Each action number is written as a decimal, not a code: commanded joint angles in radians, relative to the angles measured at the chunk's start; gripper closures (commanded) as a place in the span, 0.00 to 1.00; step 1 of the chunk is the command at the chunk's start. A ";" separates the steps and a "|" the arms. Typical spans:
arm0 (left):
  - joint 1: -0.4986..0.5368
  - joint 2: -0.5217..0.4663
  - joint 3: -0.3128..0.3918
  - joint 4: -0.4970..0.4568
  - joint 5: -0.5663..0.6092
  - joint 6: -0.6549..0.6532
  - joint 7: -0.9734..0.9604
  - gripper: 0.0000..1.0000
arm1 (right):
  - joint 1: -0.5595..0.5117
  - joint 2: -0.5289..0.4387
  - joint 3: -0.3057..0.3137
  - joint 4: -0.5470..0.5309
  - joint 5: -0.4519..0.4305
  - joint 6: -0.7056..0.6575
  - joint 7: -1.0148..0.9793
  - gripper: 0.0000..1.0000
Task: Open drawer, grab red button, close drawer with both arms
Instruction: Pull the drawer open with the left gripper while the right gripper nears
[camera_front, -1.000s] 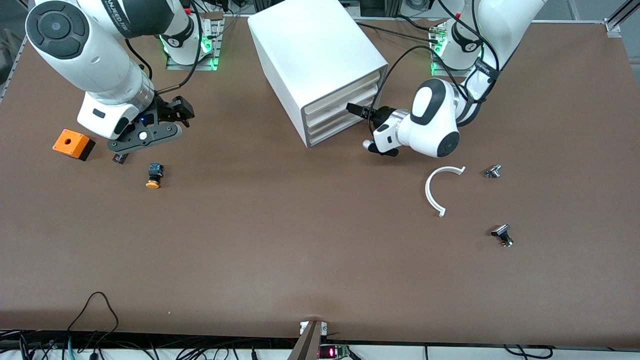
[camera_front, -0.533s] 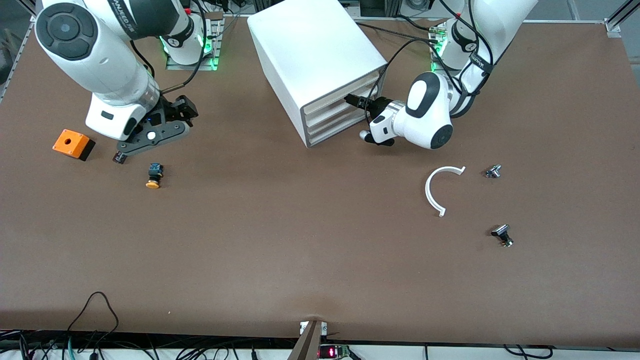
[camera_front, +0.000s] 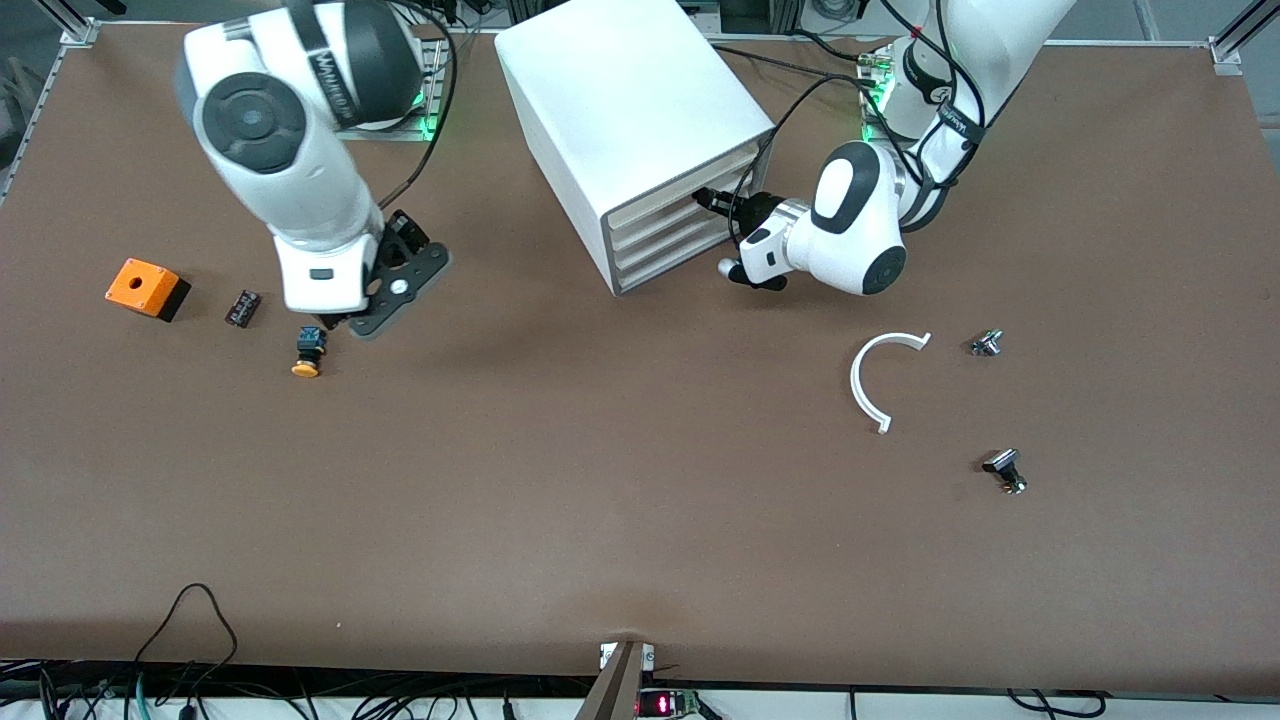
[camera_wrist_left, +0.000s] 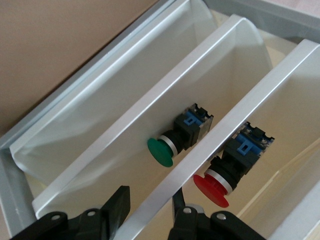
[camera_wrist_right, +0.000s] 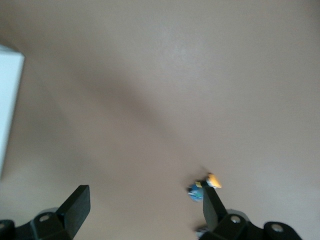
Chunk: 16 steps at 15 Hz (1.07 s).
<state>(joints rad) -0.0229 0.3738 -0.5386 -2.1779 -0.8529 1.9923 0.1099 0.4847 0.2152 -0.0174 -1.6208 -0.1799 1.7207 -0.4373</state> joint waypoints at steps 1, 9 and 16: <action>0.052 -0.021 0.014 -0.019 0.104 0.135 -0.006 1.00 | 0.031 0.016 0.037 0.010 -0.069 0.002 -0.012 0.00; 0.081 -0.004 0.105 0.082 0.192 0.232 0.010 0.37 | 0.041 0.049 0.042 0.022 -0.050 0.123 -0.107 0.00; 0.119 -0.085 0.105 0.079 0.193 0.315 0.010 0.00 | 0.138 0.177 0.098 0.259 0.158 0.188 -0.184 0.00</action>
<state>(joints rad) 0.0731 0.3420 -0.4443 -2.1036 -0.6876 2.2999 0.1443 0.5971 0.3061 0.0641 -1.5019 -0.0808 1.9270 -0.5955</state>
